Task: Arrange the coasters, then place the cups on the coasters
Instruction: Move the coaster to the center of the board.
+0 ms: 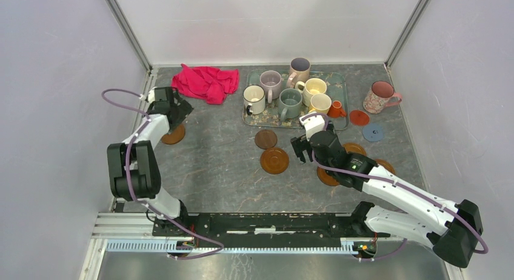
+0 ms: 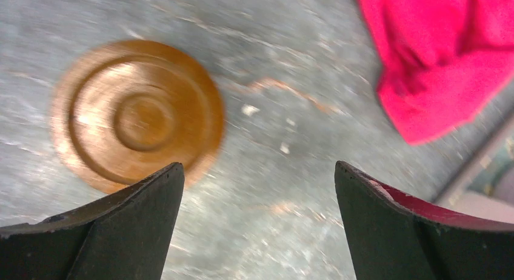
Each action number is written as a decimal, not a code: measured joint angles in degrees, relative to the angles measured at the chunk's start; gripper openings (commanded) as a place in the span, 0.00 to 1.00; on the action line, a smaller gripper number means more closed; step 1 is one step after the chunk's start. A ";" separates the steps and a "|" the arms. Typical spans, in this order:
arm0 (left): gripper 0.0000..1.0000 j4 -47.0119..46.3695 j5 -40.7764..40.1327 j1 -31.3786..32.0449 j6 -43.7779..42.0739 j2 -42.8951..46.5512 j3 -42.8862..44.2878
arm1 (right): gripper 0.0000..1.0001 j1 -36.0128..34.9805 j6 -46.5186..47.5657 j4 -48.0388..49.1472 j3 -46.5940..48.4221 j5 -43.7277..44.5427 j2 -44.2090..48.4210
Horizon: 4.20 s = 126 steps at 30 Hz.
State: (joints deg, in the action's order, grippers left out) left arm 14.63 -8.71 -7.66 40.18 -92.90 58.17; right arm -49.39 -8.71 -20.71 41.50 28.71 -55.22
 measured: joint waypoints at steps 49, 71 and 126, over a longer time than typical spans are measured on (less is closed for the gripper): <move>1.00 -6.84 0.11 49.44 0.04 -16.06 10.67 | 0.98 -0.02 -5.60 -4.70 3.82 1.73 -0.26; 1.00 -11.58 -4.87 46.77 3.63 -1.14 -8.81 | 0.98 0.00 -6.47 -3.87 4.09 -0.09 -0.42; 1.00 -4.37 -11.80 41.05 8.96 8.70 -17.03 | 0.98 0.00 -3.85 -1.14 3.58 -1.66 -4.59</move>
State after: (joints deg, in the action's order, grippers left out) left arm 10.26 -20.51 33.39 49.15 -84.20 41.15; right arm -49.39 -12.56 -21.85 45.08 27.05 -59.81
